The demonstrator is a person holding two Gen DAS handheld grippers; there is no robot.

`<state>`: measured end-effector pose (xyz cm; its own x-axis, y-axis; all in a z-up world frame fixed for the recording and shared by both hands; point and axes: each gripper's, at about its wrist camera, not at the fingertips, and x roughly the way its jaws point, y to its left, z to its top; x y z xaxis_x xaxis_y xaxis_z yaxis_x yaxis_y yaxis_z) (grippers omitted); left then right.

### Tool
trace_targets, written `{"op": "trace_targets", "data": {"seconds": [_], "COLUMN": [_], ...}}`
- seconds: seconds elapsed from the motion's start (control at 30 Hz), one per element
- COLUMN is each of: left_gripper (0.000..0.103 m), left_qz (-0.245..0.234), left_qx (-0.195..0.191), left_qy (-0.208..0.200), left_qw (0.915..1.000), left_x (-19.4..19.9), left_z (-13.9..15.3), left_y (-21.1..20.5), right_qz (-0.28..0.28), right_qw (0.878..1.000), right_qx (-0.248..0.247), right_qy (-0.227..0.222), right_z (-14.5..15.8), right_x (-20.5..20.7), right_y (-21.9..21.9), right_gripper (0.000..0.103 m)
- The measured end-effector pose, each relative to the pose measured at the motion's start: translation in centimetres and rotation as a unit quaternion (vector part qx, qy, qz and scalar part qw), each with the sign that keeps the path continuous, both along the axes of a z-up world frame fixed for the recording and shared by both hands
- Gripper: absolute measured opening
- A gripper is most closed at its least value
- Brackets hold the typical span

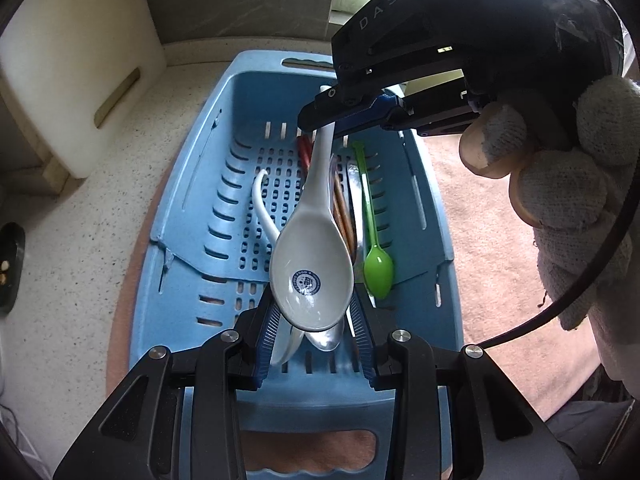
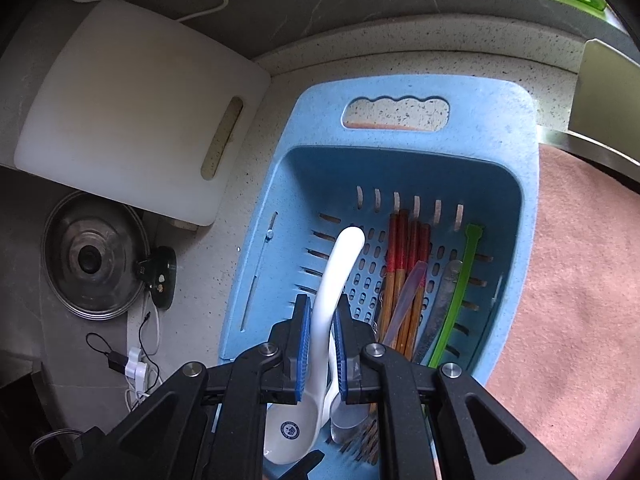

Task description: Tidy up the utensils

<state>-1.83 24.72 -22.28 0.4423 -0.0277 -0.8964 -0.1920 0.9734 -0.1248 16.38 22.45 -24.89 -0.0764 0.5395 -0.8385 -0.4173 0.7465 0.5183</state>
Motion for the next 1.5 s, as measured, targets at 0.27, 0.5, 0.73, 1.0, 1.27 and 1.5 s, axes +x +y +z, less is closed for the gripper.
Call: {"op": "trace_targets", "data": {"seconds": [0.27, 0.5, 0.73, 1.0, 1.27, 1.5], "left_gripper": [0.035, 0.035, 0.035, 0.043, 0.046, 0.054], "left_qz": [0.01, 0.022, 0.037, 0.053, 0.078, 0.1], "left_qx": [0.008, 0.021, 0.029, 0.036, 0.048, 0.056], "left_qy": [0.008, 0.003, -0.006, -0.016, -0.041, -0.072], "left_qw": [0.9999, 0.9995, 0.9989, 0.9978, 0.9949, 0.9908], "left_x": [0.2, -0.1, -1.0, -2.5, -3.9, -5.3], "left_z": [-0.3, 0.3, 1.4, 2.3, 4.2, 6.3], "left_y": [0.2, 0.5, 0.3, -0.9, -3.2, -5.6], "right_qz": [0.012, 0.028, 0.046, 0.062, 0.081, 0.09], "right_qw": [1.0, 0.999, 0.999, 0.998, 0.995, 0.99], "right_qx": [-0.012, -0.018, -0.012, 0.002, 0.013, 0.038], "right_qy": [0.003, 0.016, 0.003, -0.013, -0.05, -0.102], "right_z": [-1.3, -1.9, -1.1, 0.8, 3.5, 6.5], "right_x": [0.0, -0.2, -1.0, -2.0, -3.4, -5.2], "right_y": [0.6, 0.8, 0.4, -1.5, -4.7, -8.9], "right_gripper": [0.014, 0.027, 0.029, 0.029, 0.03, 0.037]}}
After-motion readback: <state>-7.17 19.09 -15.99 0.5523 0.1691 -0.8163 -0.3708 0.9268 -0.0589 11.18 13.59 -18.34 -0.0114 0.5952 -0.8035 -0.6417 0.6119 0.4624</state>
